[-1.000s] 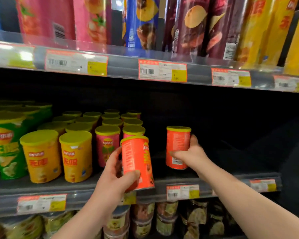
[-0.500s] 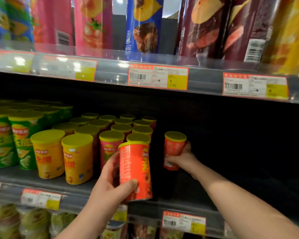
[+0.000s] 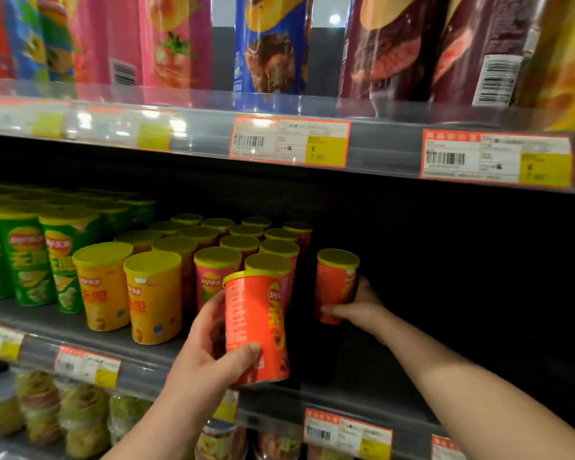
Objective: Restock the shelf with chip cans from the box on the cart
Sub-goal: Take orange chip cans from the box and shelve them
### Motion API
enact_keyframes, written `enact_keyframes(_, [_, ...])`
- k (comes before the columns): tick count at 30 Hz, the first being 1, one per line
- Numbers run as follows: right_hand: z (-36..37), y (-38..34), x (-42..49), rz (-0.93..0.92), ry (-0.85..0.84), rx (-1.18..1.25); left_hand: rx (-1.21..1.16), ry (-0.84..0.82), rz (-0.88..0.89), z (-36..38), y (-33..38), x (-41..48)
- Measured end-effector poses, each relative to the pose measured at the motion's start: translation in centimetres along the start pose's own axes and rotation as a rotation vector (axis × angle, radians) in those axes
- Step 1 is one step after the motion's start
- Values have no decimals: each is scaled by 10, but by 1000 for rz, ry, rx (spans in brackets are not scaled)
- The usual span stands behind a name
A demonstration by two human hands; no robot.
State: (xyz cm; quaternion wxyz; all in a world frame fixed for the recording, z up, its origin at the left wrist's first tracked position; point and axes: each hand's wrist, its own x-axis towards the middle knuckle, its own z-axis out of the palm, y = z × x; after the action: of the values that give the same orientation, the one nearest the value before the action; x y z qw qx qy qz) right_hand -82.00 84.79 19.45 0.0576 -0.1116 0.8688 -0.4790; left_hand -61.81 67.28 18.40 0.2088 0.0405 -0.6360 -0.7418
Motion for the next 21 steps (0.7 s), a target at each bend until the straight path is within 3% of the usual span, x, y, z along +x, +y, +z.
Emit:
enact_keyframes(11, [5,-4,0,-1,-58,43,2,-11,-2,6,1,-1])
enact_keyframes(21, [1,-7,-4,15,69,80,-1,-94,3,12,3,-1])
